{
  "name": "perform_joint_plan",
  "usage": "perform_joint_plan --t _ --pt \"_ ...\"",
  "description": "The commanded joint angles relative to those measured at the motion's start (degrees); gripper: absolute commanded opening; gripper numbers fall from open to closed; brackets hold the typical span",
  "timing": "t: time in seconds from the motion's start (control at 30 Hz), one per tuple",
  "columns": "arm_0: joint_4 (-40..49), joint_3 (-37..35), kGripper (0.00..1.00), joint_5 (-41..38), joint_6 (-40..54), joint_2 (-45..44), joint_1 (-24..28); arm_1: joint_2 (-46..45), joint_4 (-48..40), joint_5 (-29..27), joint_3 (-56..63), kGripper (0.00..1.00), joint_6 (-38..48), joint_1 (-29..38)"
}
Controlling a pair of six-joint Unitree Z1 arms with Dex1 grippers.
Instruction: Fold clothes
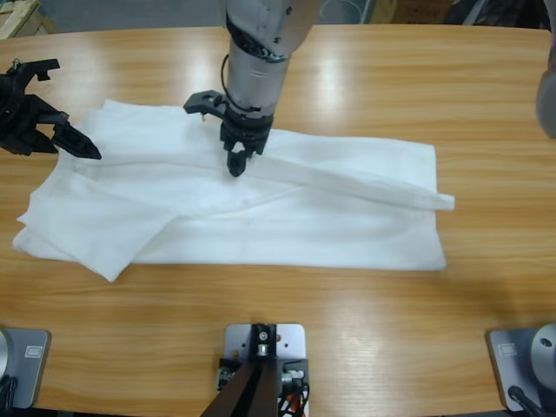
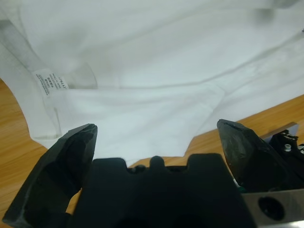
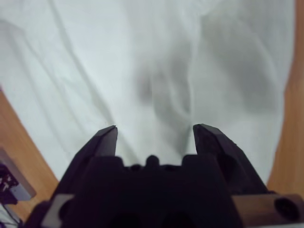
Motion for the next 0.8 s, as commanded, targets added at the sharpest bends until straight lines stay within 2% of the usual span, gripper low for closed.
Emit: perform_joint_plan --t 0.03,0.47,0.7,0.8 --pt "-0.93 1.78 0.977 0.37 -0.86 2.42 -0.65 5.26 2.67 4.36 -0.7 0.651 -0.75 2.61" --pt "-1.01 1.85 0.977 0.37 -0.86 2.33 -1.09 4.82 8.38 3.85 -3.01 0.649 -0.41 6.62" --pt "-1.01 1.86 0.977 0.37 -0.86 2.53 -1.09 7.0 8.41 -2.46 -4.83 0.66 2.63 8.26" --pt "-1.1 1.81 0.977 0.37 -0.86 2.91 -1.09 7.97 8.41 -6.25 -6.66 0.704 3.14 8.26"
